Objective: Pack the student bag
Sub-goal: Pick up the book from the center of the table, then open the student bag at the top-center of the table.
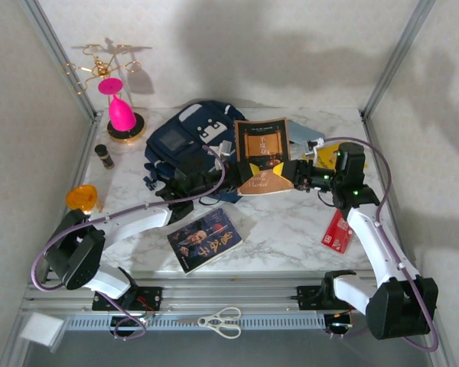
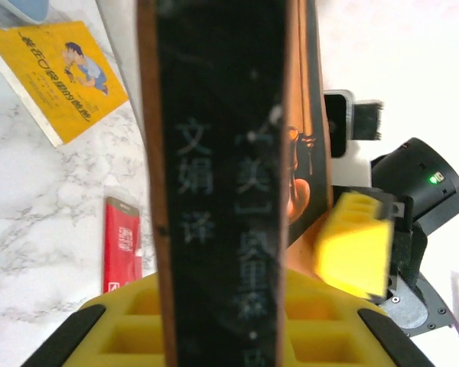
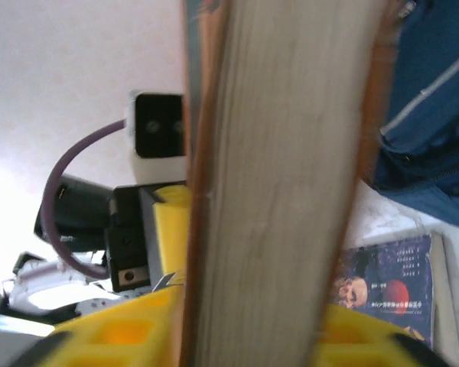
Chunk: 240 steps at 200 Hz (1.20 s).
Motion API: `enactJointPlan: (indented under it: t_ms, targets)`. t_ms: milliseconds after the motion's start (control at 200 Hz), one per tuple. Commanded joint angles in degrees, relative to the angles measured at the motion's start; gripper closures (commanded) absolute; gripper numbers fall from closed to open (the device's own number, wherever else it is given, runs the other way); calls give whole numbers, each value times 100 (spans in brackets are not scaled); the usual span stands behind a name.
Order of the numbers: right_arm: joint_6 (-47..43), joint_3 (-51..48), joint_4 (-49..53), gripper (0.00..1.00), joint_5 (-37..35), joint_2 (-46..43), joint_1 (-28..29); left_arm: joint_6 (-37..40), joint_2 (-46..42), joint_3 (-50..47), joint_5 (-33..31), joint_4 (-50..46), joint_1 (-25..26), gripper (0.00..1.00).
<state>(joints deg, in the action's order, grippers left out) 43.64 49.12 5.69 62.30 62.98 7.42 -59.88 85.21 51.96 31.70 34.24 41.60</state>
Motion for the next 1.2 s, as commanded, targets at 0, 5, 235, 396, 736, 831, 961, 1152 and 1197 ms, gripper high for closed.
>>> enactJointPlan:
  t_ms: [0,5,235,396,736,831,961,1152,1197]
  targets:
    - [-376,325,337,83,-167,131,-6,402,-140,144,-121,-297,24,100]
    - [-379,330,345,84,-175,138,-9,413,-138,150,-125,-318,24,100]
    - [-871,603,1138,100,-738,188,-381,2112,-102,845,-536,-2320,-136,70]
    - [-1203,733,1843,100,-1380,225,-883,4197,565,2202,-1836,-4967,-214,60]
    - [-1626,784,2355,100,-1692,473,-1350,6262,2236,3650,-2945,-6427,-292,49]
    - [-1595,720,2292,100,-1604,515,-1427,6457,2752,4129,-3023,-6736,-349,49]
    - [-1587,734,2286,100,-1575,584,-1479,6537,3207,4463,-3015,-6744,-522,48]
    - [-1457,704,2132,100,-1491,684,-1480,6665,3805,4939,-3012,-6853,-674,43]
    - [-1429,695,2087,100,-1437,708,-1480,6669,3911,4986,-2873,-6827,-734,42]
